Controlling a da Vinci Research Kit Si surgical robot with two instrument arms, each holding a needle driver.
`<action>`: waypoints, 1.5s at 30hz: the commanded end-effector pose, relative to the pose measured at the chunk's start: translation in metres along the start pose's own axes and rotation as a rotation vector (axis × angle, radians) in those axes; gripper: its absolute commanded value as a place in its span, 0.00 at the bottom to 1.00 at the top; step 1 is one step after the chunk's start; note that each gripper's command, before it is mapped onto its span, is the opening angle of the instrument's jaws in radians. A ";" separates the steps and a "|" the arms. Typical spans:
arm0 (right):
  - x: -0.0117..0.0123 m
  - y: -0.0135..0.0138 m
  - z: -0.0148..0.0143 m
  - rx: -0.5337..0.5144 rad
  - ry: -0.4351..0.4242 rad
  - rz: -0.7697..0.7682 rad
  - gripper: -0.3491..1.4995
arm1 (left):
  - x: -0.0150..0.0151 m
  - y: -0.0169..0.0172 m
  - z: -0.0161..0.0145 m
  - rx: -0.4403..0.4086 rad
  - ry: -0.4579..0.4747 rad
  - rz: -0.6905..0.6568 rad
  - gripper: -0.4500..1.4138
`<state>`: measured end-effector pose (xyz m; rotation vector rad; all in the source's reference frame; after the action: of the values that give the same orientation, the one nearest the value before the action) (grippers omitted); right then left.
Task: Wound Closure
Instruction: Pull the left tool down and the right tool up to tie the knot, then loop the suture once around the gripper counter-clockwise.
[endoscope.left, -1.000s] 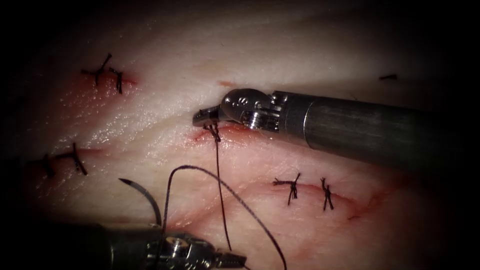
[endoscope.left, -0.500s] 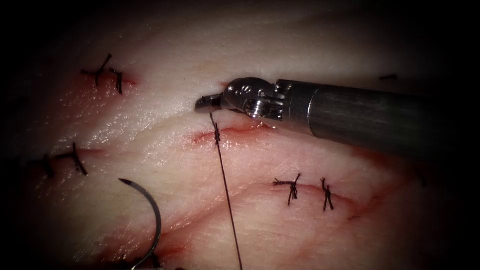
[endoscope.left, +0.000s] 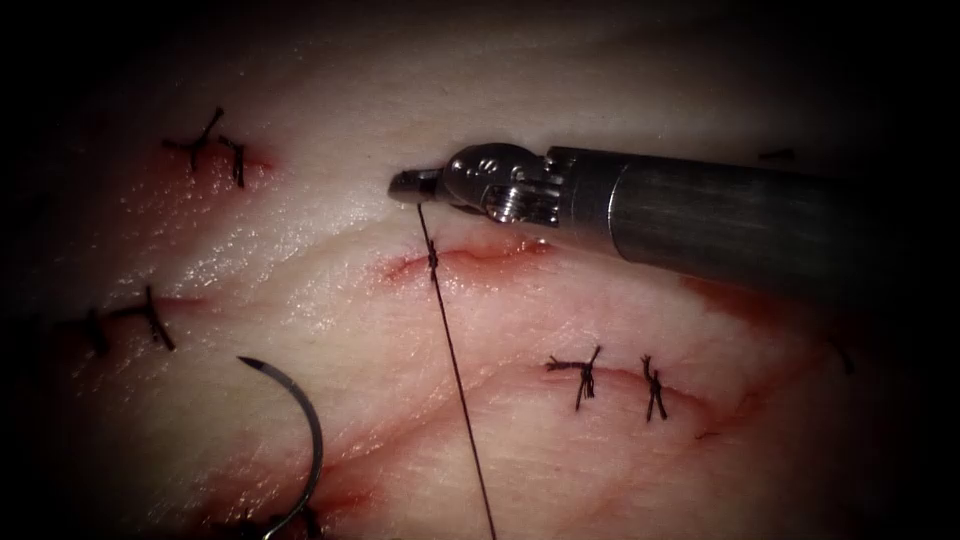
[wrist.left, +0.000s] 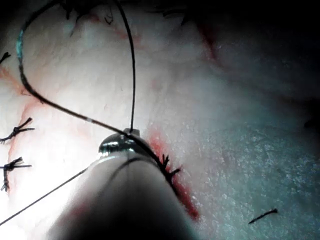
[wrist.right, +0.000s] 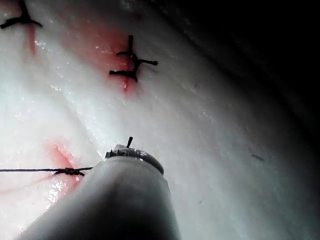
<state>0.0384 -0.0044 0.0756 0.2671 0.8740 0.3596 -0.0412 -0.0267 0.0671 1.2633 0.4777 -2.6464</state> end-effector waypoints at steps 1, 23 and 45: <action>0.0010 0.0009 0.0004 -0.010 0.007 0.006 0.00 | 0.0000 -0.0003 0.0007 -0.002 0.003 0.002 0.00; 0.0021 0.0012 -0.0033 -0.075 0.192 0.102 0.88 | 0.0023 -0.0080 -0.0106 0.199 0.134 0.014 0.00; 0.0011 -0.0042 -0.0027 0.227 0.314 0.005 0.00 | 0.0006 -0.0212 -0.0223 0.262 0.501 -0.030 0.00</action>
<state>0.0371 -0.0085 0.0715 0.4323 1.2359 0.2721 -0.0306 0.0013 0.0581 2.0695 0.2104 -2.4283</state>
